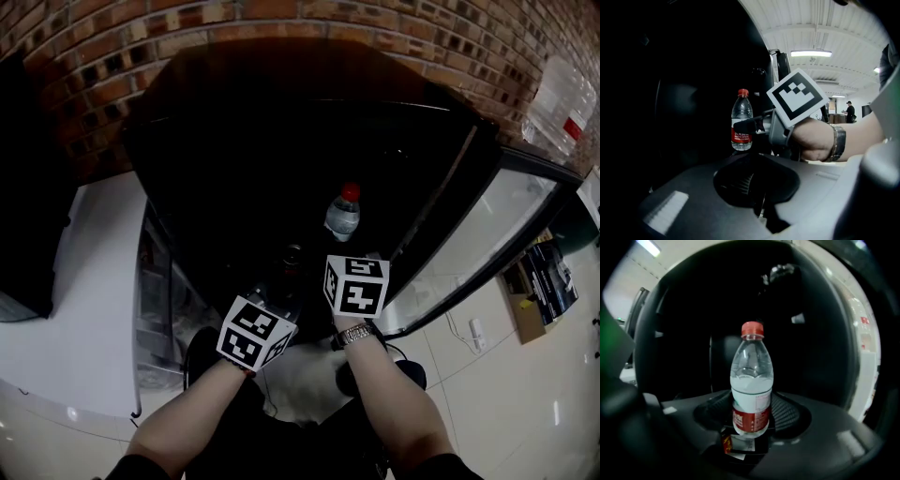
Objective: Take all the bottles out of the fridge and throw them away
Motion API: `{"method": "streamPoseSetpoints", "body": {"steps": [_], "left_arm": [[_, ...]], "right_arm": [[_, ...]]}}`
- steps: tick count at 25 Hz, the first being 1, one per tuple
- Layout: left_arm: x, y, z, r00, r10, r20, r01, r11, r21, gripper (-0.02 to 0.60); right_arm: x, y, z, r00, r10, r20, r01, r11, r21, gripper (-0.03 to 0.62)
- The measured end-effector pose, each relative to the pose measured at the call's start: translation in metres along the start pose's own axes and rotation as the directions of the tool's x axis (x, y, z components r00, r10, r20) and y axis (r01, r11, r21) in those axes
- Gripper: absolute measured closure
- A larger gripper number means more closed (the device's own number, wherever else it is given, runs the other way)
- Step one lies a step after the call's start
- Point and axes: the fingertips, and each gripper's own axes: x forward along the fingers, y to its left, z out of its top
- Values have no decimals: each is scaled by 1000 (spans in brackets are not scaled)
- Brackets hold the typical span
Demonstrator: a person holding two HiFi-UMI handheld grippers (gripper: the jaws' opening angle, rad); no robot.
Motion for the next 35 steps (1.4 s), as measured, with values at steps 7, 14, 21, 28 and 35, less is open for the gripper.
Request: {"method": "streamPoseSetpoints", "body": {"steps": [7, 14, 21, 28, 35], "left_arm": [[-11, -33, -2, 1000, 16, 7, -16, 1000, 2, 578], [-32, -70, -4, 999, 42, 18, -42, 999, 8, 577], [-51, -121, -19, 998, 60, 17, -60, 998, 0, 578], [-60, -177, -32, 999, 49, -11, -49, 999, 8, 578], [-44, -232, -39, 1000, -16, -22, 16, 1000, 8, 578]], "right_arm": [[-45, 13, 4, 998, 59, 37, -58, 998, -31, 339], [-103, 21, -6, 993, 108, 52, -105, 993, -57, 339], [-161, 18, -34, 990, 137, 35, -134, 988, -76, 339], [-218, -6, -69, 992, 125, 7, -124, 991, -42, 339], [-264, -50, -106, 997, 59, -39, -60, 998, -17, 339]]}}
